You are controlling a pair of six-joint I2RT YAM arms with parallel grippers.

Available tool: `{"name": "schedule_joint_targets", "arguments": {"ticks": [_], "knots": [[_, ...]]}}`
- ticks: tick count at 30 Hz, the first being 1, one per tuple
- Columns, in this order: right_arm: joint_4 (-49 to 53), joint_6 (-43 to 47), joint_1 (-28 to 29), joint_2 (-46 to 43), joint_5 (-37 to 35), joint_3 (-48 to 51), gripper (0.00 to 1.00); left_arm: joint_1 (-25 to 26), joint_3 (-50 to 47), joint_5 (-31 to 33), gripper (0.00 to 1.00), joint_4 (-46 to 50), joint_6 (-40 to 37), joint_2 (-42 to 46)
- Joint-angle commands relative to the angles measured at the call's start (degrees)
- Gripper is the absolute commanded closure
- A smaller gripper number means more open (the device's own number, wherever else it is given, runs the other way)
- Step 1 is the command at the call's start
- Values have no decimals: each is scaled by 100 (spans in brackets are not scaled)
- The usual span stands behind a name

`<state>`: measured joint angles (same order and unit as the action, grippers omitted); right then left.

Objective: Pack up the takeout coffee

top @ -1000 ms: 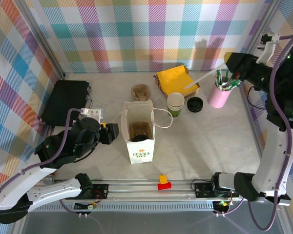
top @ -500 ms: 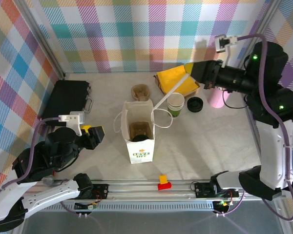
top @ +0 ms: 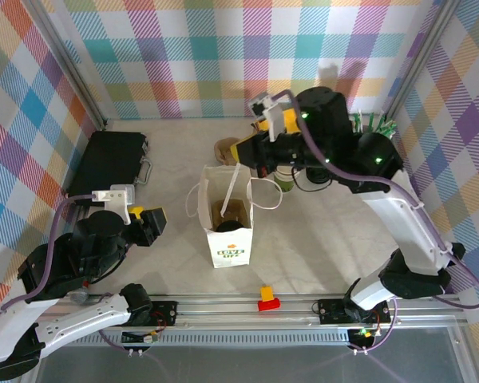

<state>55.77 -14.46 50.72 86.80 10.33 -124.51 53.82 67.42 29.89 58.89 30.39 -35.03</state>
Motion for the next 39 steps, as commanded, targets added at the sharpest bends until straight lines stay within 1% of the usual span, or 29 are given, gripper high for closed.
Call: {"name": "schedule_joint_targets", "arguments": {"ticks": [1,8,14,20,25,28,30,33,37,39], "knots": [[-65,205,184,29,-549,283,100,-47,46,192,42,120,-8,13],[-538,-118,428,97,-250,1082,100,-47,-25,201,42,95,0,-30],[-897,-377,485,139,-31,1572,100,-47,-84,174,42,87,47,-92],[-936,-439,500,223,-11,1740,100,-47,-172,144,41,43,94,-92],[-1005,-470,501,179,-127,1968,100,-47,-176,157,41,50,78,-110],[-1033,-478,509,179,-110,2061,98,-48,-176,158,41,56,76,-101],[-1037,-479,503,179,-137,2100,94,-47,-168,158,41,78,83,-93],[-1002,-483,509,153,-179,2133,82,-47,-150,149,41,94,98,-83],[-958,-458,504,97,-215,2020,62,-47,-141,140,41,139,123,-66],[-896,-423,509,99,-207,1904,58,-47,-150,137,41,154,132,-48]]}}
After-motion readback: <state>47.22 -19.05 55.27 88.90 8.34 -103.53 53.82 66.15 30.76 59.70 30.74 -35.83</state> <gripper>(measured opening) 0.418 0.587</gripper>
